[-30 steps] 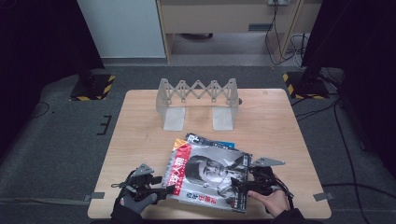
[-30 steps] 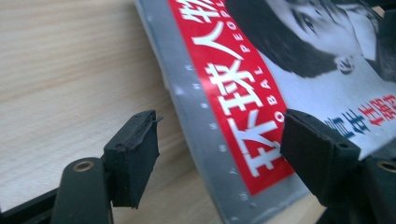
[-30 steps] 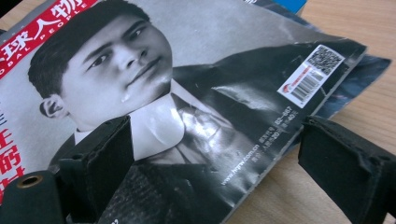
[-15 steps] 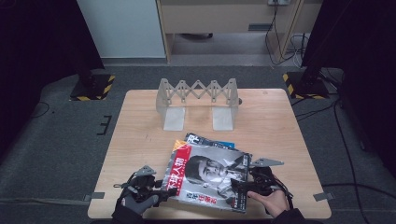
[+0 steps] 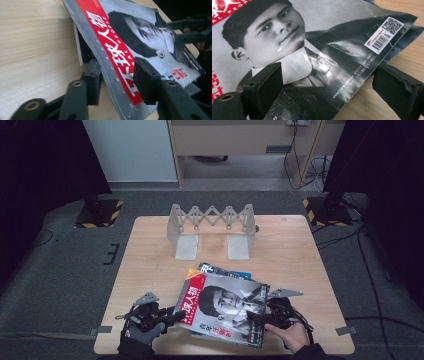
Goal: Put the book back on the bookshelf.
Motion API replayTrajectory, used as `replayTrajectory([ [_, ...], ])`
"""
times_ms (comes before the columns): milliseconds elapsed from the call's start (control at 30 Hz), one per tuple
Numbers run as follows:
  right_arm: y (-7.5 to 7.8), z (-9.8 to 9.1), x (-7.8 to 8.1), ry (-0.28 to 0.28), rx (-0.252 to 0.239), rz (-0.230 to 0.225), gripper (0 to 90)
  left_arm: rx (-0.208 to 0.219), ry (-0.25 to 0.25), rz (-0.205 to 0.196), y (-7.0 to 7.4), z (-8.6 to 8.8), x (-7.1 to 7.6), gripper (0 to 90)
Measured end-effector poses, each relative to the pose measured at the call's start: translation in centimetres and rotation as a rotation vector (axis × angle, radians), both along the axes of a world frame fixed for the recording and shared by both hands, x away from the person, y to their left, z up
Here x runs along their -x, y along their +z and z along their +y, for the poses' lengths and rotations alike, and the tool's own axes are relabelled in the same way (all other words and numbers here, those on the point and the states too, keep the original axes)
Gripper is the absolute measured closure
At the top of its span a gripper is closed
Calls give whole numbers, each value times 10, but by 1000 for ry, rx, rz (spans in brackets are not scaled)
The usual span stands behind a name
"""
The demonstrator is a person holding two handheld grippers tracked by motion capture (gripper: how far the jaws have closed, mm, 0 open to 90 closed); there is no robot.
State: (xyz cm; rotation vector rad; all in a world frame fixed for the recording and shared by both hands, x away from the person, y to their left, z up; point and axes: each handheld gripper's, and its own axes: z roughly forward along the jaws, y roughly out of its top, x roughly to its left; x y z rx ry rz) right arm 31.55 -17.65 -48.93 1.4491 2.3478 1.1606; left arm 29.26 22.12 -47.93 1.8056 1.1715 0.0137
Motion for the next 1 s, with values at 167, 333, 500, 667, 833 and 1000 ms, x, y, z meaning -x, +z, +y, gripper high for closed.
replayTrajectory([
  [167, 1, 2, -2, -1, 8, -1, 97, 8, 17, -5, 1, 3, -9, 680],
  [333, 1, 4, -3, -10, 4, -9, 95, 2, 39, -1, 1, 8, -21, 752],
  [500, 3, 7, -5, -15, 1, -42, 94, 13, 65, 5, 0, 14, -37, 773],
  [667, 2, 8, -5, -11, 15, -64, 89, 6, 71, 21, -3, 17, -45, 760],
  [833, 2, 8, -4, -17, 25, -71, 79, -62, 108, 13, -8, 16, -43, 660],
  [1000, 1, 7, -3, -17, 34, -76, 76, -104, 145, 10, -10, 17, -28, 420],
])
